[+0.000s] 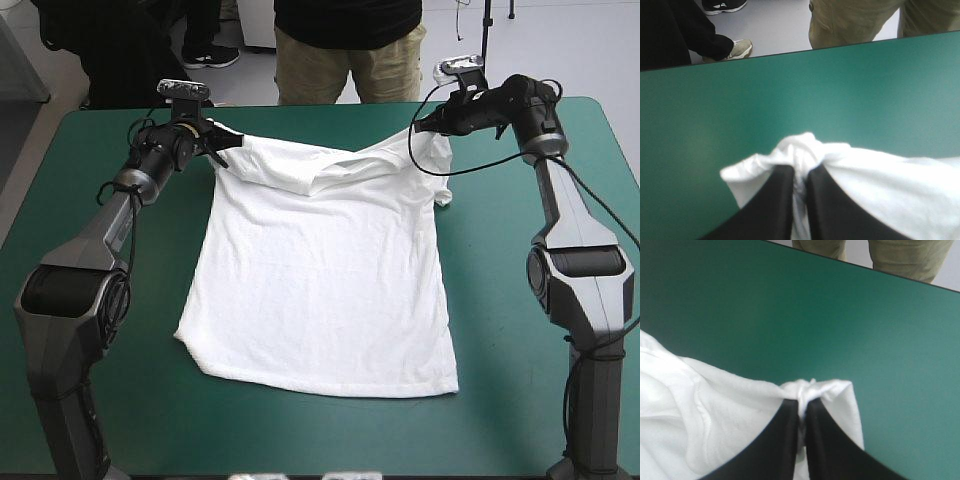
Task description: Fold the cloth
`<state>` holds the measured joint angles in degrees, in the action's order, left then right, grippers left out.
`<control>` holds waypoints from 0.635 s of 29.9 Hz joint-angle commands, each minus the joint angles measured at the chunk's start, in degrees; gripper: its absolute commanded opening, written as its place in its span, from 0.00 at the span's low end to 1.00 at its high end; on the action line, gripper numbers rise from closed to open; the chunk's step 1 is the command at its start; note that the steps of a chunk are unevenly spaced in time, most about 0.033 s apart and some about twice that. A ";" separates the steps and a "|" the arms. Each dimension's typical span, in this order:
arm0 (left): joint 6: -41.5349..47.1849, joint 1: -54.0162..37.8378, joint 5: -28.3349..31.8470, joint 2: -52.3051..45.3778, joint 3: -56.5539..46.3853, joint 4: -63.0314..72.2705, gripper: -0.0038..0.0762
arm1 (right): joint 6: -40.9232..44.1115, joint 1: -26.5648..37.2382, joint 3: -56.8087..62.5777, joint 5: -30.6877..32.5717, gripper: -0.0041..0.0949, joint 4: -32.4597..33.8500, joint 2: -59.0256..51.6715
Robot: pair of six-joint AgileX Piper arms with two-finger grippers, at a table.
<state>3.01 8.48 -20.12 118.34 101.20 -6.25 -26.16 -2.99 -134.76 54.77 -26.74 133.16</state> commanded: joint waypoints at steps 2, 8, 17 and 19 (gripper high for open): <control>0.28 -1.24 6.08 -2.86 2.09 1.99 0.41 | 0.88 0.75 -3.25 -2.26 0.42 -0.43 -2.24; -0.11 -1.56 -0.32 -3.21 4.63 3.06 0.78 | 1.62 1.09 -6.21 0.59 0.66 0.40 -2.88; -9.39 -1.56 -23.71 -12.87 9.81 5.33 0.63 | 4.70 1.09 -10.08 16.78 0.48 2.08 -11.26; -11.77 -1.56 -27.87 -16.45 9.01 5.72 0.63 | 4.60 1.09 -8.36 16.78 0.47 1.83 -14.04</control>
<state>-5.59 6.95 -45.00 110.61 108.81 -1.80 -21.73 -2.44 -143.25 71.21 -23.11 126.40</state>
